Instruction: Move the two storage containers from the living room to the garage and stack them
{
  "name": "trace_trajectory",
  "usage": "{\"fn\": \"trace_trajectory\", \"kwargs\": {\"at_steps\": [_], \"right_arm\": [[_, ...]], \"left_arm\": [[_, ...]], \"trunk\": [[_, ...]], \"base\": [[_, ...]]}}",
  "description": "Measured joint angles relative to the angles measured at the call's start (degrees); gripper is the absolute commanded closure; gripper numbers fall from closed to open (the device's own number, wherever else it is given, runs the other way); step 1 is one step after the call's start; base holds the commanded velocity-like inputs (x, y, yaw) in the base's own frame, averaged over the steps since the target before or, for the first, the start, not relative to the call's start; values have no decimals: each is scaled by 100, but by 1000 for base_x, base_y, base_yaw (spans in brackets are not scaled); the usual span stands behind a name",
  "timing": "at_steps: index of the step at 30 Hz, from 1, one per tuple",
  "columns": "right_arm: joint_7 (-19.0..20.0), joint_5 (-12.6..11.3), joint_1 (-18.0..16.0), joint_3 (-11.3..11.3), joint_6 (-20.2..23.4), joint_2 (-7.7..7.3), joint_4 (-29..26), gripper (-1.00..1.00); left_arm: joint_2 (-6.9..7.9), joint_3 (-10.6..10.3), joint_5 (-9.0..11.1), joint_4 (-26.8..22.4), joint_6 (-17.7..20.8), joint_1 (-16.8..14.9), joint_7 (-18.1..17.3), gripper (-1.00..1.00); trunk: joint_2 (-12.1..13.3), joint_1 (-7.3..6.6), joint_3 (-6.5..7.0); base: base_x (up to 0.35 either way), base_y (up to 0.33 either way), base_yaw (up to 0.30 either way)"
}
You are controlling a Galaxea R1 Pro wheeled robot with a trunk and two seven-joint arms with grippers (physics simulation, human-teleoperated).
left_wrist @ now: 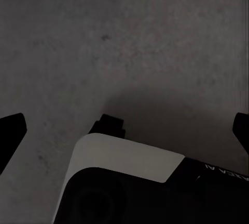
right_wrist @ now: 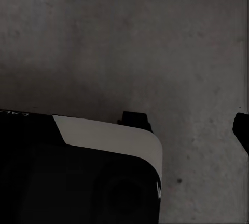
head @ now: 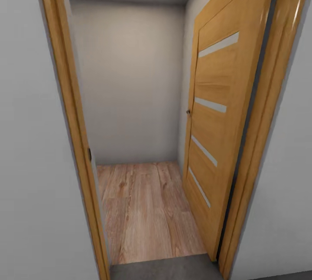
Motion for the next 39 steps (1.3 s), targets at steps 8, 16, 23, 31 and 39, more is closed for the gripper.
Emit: {"fn": "trace_trajectory", "kwargs": {"at_steps": [8,16,23,31,39], "right_arm": [[36,18,0,21,-8,-8,0,-100],[-3,5,0,3,-6,2,0,-100],[-10,3,-1,1,-8,0,0,-100],[-3,3,0,1,-4,0,0,-100],[-3,2,0,2,-2,0,0,-100]], "left_arm": [[-1,0,0,0,-2,0,0,-100],[7,0,7,0,-10,0,0,-100],[8,0,9,-1,-10,1,0,-100],[7,0,9,0,-14,0,0,-100],[0,0,33,0,-18,0,1,-100]], "trunk": [[0,0,0],[0,0,0],[0,0,0],[0,0,0],[1,3,0]], "base": [[304,-88,2],[304,-88,15],[304,-88,215],[290,-109,38],[40,-22,0]]}}
